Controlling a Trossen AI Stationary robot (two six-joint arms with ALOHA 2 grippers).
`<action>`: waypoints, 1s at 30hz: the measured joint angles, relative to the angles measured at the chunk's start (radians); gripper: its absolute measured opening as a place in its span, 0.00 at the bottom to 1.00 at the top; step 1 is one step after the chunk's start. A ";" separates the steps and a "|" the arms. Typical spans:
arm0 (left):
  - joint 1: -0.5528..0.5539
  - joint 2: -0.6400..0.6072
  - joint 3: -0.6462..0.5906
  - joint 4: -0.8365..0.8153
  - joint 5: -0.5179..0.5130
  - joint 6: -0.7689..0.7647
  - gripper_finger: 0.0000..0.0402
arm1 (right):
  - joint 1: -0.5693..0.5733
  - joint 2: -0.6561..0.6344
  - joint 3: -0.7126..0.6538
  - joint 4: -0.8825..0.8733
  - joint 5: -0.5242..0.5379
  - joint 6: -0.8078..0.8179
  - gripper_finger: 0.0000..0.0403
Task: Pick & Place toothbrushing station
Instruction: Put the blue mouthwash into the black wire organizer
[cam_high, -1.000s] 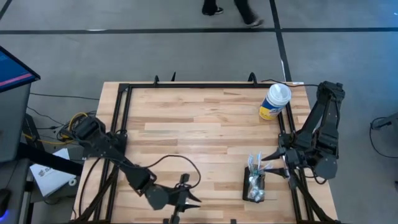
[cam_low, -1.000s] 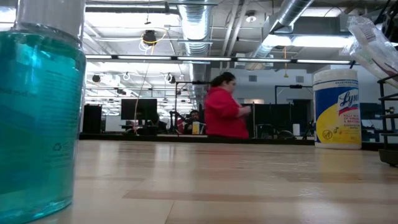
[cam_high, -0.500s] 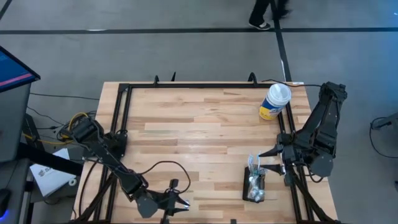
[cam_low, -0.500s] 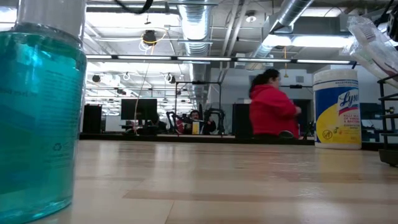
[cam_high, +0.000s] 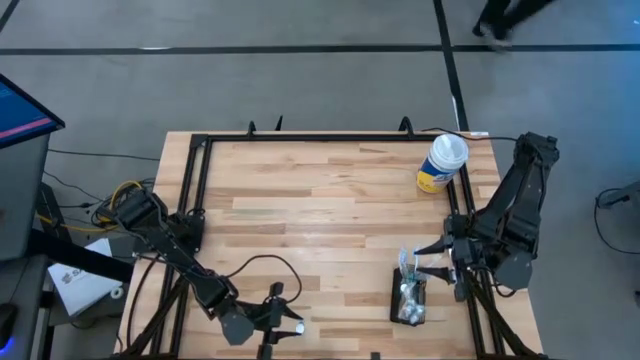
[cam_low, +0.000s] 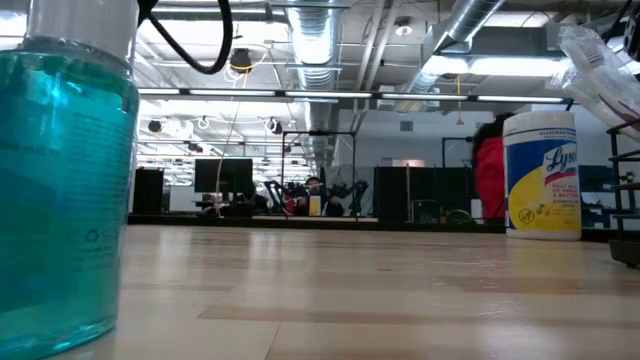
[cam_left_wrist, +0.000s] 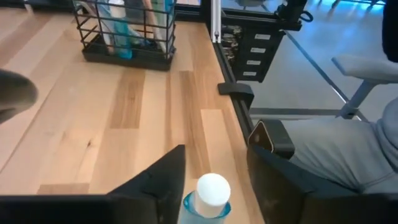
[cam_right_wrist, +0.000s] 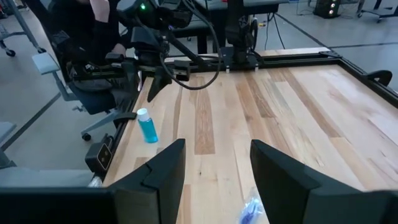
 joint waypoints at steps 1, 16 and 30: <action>0.000 0.000 -0.004 0.001 0.000 -0.004 0.43 | 0.000 0.005 0.000 0.000 0.000 0.000 0.42; 0.000 0.000 -0.080 0.030 0.019 -0.126 0.62 | 0.001 0.020 0.000 -0.001 0.000 0.000 0.42; 0.003 0.077 -0.080 0.164 0.047 -0.057 0.62 | 0.001 0.020 0.000 -0.001 0.000 0.000 0.42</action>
